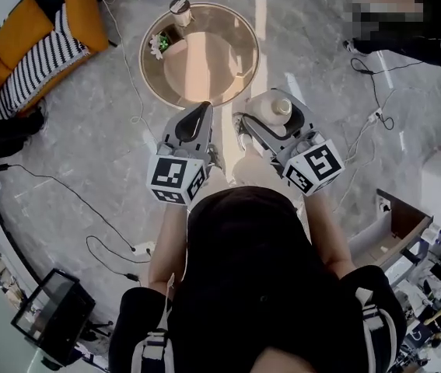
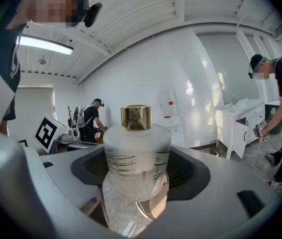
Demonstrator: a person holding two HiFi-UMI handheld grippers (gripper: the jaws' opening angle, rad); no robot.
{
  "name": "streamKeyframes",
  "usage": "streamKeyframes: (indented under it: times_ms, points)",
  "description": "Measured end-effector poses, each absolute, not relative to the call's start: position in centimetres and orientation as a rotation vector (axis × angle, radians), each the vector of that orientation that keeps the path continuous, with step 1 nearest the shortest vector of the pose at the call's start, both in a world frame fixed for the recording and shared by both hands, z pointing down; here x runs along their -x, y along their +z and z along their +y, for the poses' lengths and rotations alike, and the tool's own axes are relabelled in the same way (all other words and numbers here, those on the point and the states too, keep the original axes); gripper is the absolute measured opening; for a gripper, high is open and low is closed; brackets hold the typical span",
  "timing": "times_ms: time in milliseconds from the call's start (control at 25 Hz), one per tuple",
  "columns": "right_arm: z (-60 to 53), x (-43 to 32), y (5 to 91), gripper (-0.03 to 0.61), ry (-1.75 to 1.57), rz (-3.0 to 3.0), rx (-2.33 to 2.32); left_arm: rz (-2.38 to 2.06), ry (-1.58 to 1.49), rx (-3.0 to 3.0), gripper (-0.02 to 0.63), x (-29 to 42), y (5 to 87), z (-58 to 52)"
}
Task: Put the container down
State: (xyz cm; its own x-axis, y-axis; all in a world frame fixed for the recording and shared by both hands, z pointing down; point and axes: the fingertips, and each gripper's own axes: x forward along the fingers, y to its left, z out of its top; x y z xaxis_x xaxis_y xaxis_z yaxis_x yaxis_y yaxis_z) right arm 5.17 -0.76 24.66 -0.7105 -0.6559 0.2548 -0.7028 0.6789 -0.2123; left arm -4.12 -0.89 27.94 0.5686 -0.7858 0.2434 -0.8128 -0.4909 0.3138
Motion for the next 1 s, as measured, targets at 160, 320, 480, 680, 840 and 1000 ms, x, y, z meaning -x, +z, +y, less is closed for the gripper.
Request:
streamKeyframes:
  times_ms: [160,320,480,680,840,1000]
  points:
    - [-3.5,-5.1,24.9,0.331,0.427,-2.748,-1.028,-1.350,0.103,-2.378,0.020,3.7,27.6,-2.4]
    - [-6.6,-5.2,26.2,0.331,0.435,-2.752,-0.925,-1.434,0.102,-2.317,0.020,3.5,27.6,-4.2]
    - [-9.5,-5.3,27.7,0.331,0.452,-2.760,-0.805,-1.520,0.109,-2.241,0.020,2.9,27.9,-6.0]
    - [-12.4,-5.3,31.2,0.331,0.462,-2.747,-0.690,-1.615,0.123,-2.155,0.020,2.4,29.5,-8.1]
    - [-13.7,-4.8,34.3,0.331,0.471,-2.728,-0.606,-1.668,0.126,-2.084,0.020,2.3,31.2,-9.0]
    - [-15.2,-4.0,37.1,0.331,0.515,-2.720,-0.531,-1.704,0.112,-2.020,0.020,2.0,32.7,-10.1]
